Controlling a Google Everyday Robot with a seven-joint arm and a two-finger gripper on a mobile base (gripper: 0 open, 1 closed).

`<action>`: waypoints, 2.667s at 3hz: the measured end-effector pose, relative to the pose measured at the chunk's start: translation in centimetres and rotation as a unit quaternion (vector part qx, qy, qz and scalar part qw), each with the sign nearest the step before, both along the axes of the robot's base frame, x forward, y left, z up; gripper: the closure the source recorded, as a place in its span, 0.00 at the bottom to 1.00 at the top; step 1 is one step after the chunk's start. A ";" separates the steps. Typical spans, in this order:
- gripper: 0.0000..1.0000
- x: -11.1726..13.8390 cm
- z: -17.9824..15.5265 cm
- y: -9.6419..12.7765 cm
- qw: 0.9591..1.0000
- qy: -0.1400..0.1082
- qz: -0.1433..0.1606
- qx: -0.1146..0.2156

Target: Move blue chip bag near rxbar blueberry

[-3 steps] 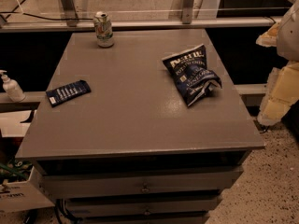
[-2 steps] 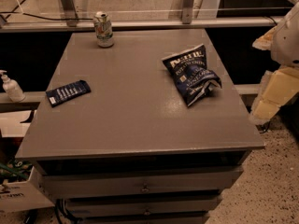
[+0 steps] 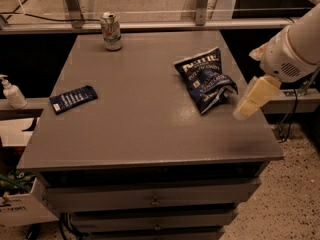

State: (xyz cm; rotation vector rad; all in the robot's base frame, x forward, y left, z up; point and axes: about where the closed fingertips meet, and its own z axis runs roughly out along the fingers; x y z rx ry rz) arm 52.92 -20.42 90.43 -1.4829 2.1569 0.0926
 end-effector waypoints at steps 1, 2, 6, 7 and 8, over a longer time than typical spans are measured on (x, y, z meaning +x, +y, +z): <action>0.00 3.4 -2.3 1.2 0.999 -0.004 -0.005 0.035; 0.00 5.7 -3.8 2.8 0.998 -0.009 -0.001 0.063; 0.88 7.3 -2.8 7.3 0.992 -0.017 0.032 0.123; 1.00 6.1 0.2 10.9 0.985 -0.015 0.066 0.160; 1.00 4.1 2.3 15.4 0.976 -0.006 0.106 0.192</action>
Offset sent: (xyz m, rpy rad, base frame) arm 0.0854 0.0446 -0.0531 0.1949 -0.0324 0.0012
